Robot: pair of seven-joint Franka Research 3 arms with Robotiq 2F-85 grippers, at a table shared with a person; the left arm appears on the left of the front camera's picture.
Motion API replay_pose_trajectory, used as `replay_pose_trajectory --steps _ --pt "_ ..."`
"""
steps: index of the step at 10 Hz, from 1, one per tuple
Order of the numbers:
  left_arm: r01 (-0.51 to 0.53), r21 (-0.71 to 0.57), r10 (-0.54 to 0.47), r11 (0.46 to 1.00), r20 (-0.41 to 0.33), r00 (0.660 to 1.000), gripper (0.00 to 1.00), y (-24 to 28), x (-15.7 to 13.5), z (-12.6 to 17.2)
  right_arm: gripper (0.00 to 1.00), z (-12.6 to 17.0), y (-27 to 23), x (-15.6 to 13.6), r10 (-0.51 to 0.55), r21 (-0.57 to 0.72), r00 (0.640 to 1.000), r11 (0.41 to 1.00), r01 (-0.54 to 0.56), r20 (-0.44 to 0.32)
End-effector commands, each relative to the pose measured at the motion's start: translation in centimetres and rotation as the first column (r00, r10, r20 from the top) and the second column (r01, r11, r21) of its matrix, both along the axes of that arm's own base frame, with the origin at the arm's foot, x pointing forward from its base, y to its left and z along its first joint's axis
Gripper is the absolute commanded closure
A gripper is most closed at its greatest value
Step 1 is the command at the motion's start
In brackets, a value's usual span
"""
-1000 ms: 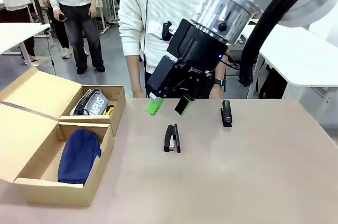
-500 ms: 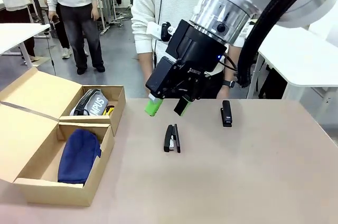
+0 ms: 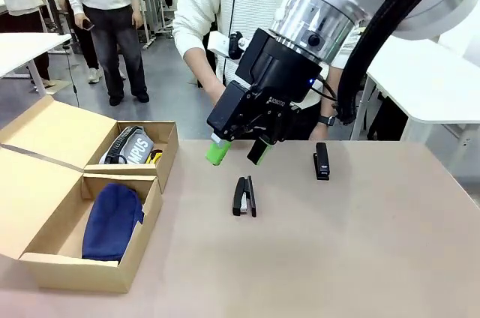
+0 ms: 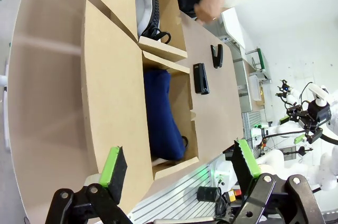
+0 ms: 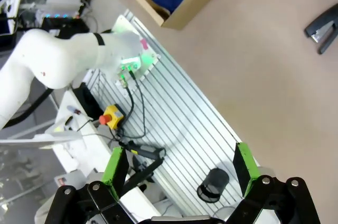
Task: Place items inside the box.
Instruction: Pick up a Pencil pouch or Stapler and place it inside the Mailer Box closest to the robot.
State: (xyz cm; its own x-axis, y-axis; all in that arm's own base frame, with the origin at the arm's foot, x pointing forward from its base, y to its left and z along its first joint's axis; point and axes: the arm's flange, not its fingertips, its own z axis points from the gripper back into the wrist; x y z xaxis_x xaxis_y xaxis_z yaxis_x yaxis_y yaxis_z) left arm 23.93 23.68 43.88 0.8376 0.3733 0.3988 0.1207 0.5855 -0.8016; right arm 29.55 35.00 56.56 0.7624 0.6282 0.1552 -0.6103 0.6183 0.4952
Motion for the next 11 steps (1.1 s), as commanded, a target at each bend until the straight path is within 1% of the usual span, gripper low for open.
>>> replay_pose_trajectory --steps 1,2,3,4,5,6,7,8,9,10,11 --pt "0.005 -0.009 -0.005 1.0 0.035 0.999 0.0 0.0 0.0 0.0 0.0 -0.7 4.6 -0.6 -0.101 -0.114 0.994 0.989 0.095 -0.047" --pt "0.005 -0.009 -0.005 1.0 0.035 0.999 0.0 0.0 0.0 0.0 0.0 0.0 0.0 0.0 0.0 0.0 1.0 1.0 0.0 0.0" --pt "0.005 -0.009 -0.005 1.0 0.035 0.999 0.0 0.0 0.0 0.0 0.0 0.5 0.1 -0.7 0.012 0.014 1.0 1.0 -0.012 0.011" --pt "0.005 -0.009 -0.005 1.0 0.035 0.999 0.0 0.0 0.0 0.0 0.0 1.0 -0.4 -2.4 0.079 0.028 0.997 0.996 -0.079 -0.009" --pt "0.005 -0.009 -0.005 1.0 0.035 0.999 0.0 0.0 0.0 0.0 0.0 1.3 -2.5 -5.9 0.355 0.031 0.93 0.935 -0.354 -0.092" --pt "0.005 -0.009 -0.005 1.0 0.035 0.999 0.0 0.0 0.0 0.0 0.0 1.7 -6.3 -8.9 0.439 -0.053 0.884 0.89 -0.452 -0.161" --pt "0.005 -0.009 -0.005 1.0 0.035 0.999 0.0 0.0 0.0 0.0 0.0 1.9 -10.2 -10.3 0.297 -0.072 0.942 0.948 -0.311 -0.154" --pt "0.005 -0.009 -0.005 1.0 0.035 0.999 0.0 0.0 0.0 0.0 0.0 1.3 -14.5 -11.0 0.098 -0.12 0.985 0.986 -0.116 -0.142" --pt "0.005 -0.009 -0.005 1.0 0.035 0.999 0.0 0.0 0.0 0.0 0.0 0.8 -16.2 -11.2 0.037 -0.122 0.99 0.991 -0.054 -0.138" --pt "0.005 -0.009 -0.005 1.0 0.035 0.999 0.0 0.0 0.0 0.0 0.0 -0.3 -19.5 -12.2 -0.012 -0.081 0.989 0.997 0.0 -0.149" --pt "0.005 -0.009 -0.005 1.0 0.035 0.999 0.0 0.0 0.0 0.0 0.0 -1.6 -22.8 -13.4 -0.099 -0.027 0.983 0.995 0.096 -0.156"
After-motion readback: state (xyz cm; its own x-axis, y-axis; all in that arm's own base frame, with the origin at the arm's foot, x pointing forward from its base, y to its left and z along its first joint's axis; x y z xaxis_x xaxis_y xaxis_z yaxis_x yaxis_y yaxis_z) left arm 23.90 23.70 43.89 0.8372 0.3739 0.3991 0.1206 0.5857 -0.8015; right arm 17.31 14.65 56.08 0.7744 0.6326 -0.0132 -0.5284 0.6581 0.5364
